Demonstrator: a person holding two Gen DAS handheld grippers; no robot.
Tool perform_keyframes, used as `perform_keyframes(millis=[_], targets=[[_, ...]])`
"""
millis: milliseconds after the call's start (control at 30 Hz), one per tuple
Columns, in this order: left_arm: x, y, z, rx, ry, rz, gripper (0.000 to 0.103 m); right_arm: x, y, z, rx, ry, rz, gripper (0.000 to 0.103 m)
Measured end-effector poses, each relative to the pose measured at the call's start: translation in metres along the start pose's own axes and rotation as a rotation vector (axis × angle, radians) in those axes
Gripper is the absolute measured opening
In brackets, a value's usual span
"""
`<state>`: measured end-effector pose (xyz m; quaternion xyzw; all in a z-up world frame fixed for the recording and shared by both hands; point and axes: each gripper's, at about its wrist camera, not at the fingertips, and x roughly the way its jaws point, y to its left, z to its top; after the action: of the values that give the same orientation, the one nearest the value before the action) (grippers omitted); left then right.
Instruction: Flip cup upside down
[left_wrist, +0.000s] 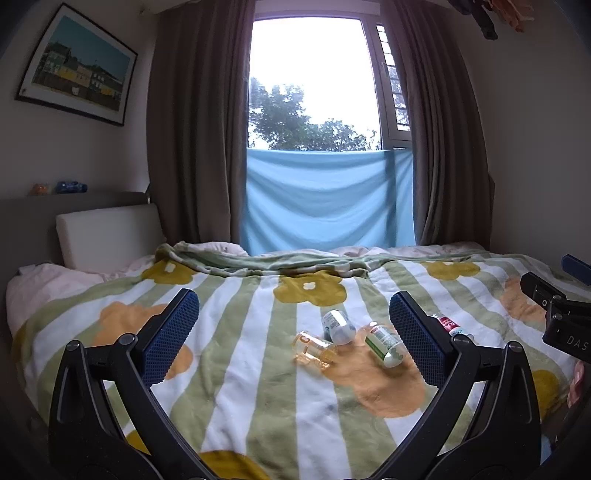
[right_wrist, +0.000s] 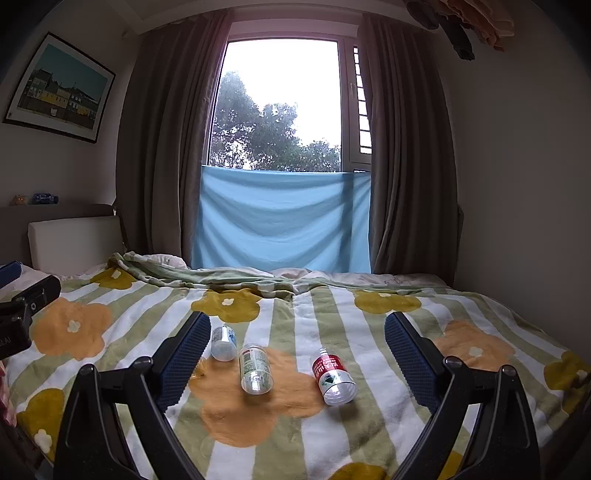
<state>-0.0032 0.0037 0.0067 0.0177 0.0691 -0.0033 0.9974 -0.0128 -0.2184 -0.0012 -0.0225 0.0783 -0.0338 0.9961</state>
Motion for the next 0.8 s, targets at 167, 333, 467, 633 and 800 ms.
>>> perform_keyframes(millis=[167, 333, 467, 633, 800], targets=[[0.002, 0.004, -0.001, -0.013, 0.015, 0.002, 0.103, 0.000, 0.002, 0.004, -0.016, 0.008, 0.005, 0.094], [0.001, 0.010, -0.001, -0.035, 0.016, 0.004, 0.103, 0.001, 0.004, 0.006, -0.023, 0.007, 0.004, 0.094], [0.001, 0.012, -0.001, -0.040, 0.018, 0.007, 0.103, 0.001, 0.006, 0.006, -0.023, 0.008, 0.003, 0.094], [0.002, 0.013, -0.003, -0.044, 0.029, -0.001, 0.103, 0.001, 0.008, 0.006, -0.015, 0.011, 0.007, 0.094], [0.003, 0.013, -0.004, -0.046, 0.034, -0.005, 0.103, 0.001, 0.009, 0.005, -0.016, 0.013, 0.009, 0.094]])
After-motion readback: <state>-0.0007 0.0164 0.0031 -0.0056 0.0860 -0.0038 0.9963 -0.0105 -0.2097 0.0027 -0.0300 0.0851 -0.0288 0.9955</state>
